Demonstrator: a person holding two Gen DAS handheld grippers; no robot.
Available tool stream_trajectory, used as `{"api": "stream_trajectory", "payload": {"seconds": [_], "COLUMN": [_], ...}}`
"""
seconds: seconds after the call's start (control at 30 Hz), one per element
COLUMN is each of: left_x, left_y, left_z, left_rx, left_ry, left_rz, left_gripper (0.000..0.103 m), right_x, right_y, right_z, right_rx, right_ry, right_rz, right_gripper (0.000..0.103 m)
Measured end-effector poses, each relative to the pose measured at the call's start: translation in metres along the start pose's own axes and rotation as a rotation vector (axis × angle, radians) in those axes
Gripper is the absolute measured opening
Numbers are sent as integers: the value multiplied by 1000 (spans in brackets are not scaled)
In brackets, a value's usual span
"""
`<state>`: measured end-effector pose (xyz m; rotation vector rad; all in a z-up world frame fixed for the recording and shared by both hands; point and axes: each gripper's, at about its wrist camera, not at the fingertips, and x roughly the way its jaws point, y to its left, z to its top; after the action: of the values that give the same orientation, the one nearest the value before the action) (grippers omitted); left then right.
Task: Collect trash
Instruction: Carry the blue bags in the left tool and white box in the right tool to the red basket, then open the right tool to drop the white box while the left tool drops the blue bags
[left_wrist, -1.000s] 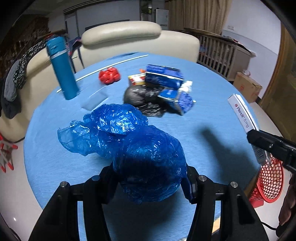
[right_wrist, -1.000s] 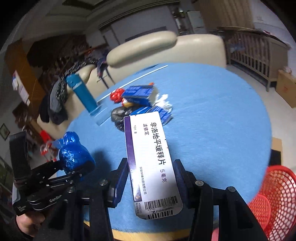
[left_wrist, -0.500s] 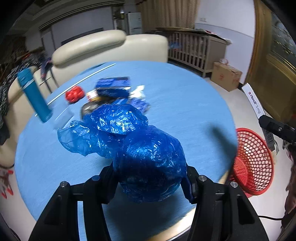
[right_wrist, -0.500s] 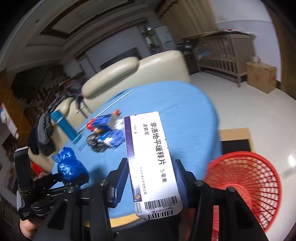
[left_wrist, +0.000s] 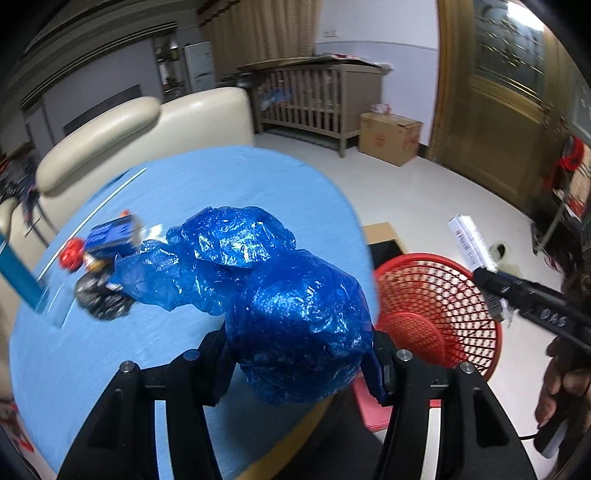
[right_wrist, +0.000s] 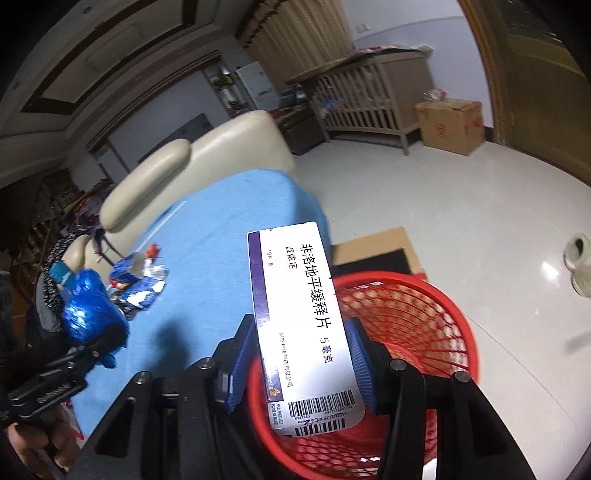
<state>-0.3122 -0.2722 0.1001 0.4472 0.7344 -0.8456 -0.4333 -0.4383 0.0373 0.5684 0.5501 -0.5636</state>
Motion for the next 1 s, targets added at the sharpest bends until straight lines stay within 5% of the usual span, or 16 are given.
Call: {"api": "stream_trajectory", "payload": {"seconds": [1.0], "left_x": [62], "left_y": [-95], "left_z": [14], "left_rx": [180], "left_ry": [100], "left_rz": [-109], "left_gripper": [60], "right_x": [20], "right_y": [-73], "right_z": [-20], "right_rx": [119], "right_ry": [77], "right_rz": [-108], "right_gripper": [53]}}
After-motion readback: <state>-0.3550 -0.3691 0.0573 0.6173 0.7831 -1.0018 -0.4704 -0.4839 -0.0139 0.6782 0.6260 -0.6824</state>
